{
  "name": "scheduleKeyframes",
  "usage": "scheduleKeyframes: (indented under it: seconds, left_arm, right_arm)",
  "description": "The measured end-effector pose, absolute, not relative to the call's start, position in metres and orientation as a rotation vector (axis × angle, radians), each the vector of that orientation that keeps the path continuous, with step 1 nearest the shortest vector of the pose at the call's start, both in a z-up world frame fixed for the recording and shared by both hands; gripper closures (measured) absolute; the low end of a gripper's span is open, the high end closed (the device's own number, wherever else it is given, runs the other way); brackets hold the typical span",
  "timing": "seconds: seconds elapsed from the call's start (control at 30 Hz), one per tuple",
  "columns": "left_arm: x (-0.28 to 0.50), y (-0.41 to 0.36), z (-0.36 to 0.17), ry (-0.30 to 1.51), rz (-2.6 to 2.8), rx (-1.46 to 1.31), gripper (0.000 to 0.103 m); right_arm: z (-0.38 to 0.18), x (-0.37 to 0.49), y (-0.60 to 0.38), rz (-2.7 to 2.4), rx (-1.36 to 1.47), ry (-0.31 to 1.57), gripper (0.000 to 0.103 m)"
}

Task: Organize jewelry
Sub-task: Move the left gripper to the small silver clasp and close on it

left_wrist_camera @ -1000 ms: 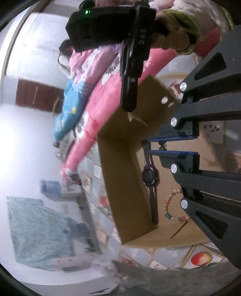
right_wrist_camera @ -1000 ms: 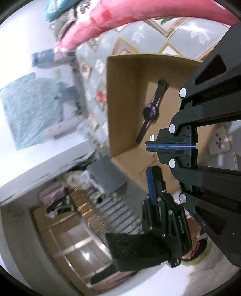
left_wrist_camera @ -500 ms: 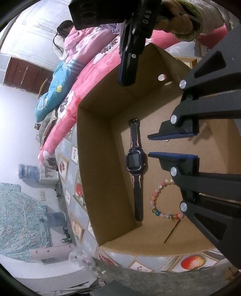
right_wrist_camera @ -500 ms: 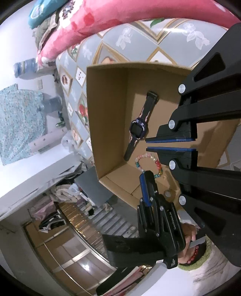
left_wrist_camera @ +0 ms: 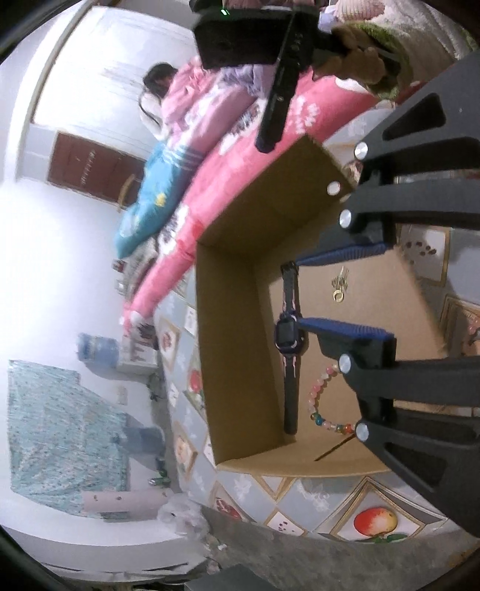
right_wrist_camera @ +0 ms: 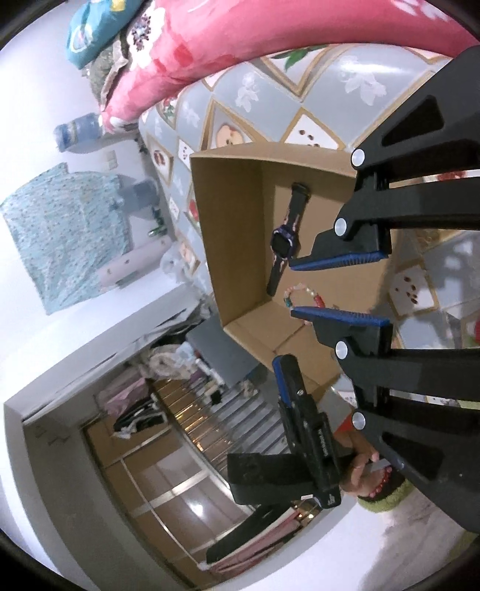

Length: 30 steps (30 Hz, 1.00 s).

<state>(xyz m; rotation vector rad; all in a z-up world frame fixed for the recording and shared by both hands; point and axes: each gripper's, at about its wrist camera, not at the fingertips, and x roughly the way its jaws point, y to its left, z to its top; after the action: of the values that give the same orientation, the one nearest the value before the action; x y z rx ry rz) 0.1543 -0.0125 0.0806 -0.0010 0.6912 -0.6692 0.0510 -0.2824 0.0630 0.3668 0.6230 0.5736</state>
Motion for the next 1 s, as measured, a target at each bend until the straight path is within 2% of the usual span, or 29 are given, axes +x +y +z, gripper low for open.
scheduleKeyframes:
  seconds: [0.23,0.43,0.67,0.77,1.0]
  left_arm:
    - [0.102,-0.004,0.085,0.609,-0.79,-0.018,0.048]
    - [0.07,-0.029,0.056,0.683,-0.883,0.031,0.038]
    - [0.061,-0.061,0.018,0.729,-0.82,0.172,0.035]
    - [0.07,-0.06,0.012,0.732,-0.78,0.165,0.035]
    - [0.088,-0.051,0.014,0.757,-0.728,0.077,0.034]
  right_arm:
    - [0.042,0.006,-0.298,0.56,0.448,0.624,0.077]
    - [0.008,-0.006,-0.298,0.542,0.504,0.733,0.075]
    - [-0.017,-0.005,-0.285,0.493,0.482,0.805,0.073]
    - [-0.018,0.001,-0.28,0.454,0.443,0.795,0.07]
    - [-0.014,0.027,-0.278,0.382,0.432,0.789,0.069]
